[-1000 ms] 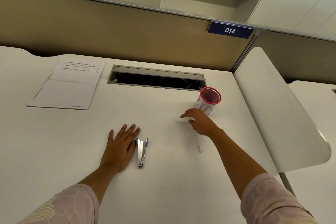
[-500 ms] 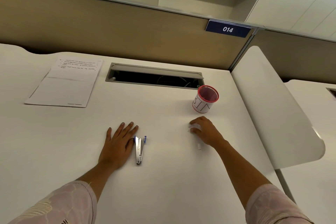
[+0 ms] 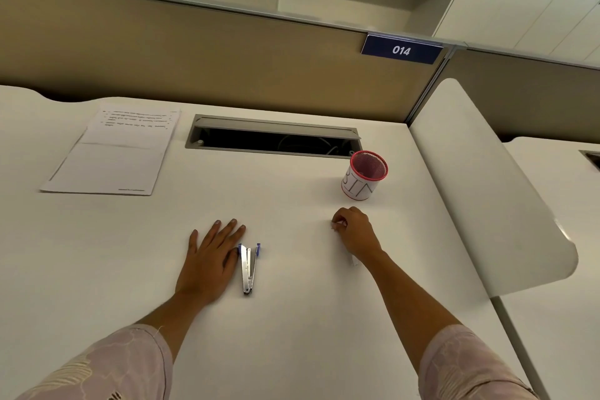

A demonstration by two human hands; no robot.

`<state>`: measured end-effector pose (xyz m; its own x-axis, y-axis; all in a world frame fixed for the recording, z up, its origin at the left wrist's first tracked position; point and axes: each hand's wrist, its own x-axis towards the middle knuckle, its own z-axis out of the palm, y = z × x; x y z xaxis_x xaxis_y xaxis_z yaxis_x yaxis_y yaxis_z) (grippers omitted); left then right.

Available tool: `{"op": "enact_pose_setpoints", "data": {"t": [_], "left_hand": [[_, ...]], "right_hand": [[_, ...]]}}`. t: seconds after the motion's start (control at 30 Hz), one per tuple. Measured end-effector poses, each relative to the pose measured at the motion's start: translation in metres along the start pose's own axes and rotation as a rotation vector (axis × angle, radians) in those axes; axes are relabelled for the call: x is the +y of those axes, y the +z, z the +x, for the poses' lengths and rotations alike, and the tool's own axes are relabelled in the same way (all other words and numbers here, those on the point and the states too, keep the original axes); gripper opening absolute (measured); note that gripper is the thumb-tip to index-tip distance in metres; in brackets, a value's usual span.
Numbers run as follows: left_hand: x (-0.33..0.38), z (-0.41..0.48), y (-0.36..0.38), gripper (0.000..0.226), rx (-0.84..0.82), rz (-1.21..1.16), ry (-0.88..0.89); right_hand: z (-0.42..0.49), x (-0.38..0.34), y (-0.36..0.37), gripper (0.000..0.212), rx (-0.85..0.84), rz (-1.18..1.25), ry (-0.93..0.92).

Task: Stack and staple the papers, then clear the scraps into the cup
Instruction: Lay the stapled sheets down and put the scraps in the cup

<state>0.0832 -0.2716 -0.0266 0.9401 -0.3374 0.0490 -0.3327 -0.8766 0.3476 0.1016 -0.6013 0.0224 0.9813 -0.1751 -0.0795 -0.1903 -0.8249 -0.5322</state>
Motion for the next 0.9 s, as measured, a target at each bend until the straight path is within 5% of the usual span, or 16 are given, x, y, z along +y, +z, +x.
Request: {"op": "enact_pose_setpoints", "data": {"t": [0.3,0.53,0.9], "left_hand": [[0.000,0.000,-0.001,0.053,0.008,0.001,0.002],[0.000,-0.001,-0.001,0.052,0.000,0.017,0.001],[0.000,0.000,-0.001,0.051,0.004,0.001,0.001]], "right_hand": [[0.006,-0.009,-0.013,0.011,-0.051,0.150,0.140],[0.024,-0.023,-0.061,0.002,0.077,0.382,0.154],[0.063,-0.026,-0.116,0.020,0.369,0.404,0.241]]}}
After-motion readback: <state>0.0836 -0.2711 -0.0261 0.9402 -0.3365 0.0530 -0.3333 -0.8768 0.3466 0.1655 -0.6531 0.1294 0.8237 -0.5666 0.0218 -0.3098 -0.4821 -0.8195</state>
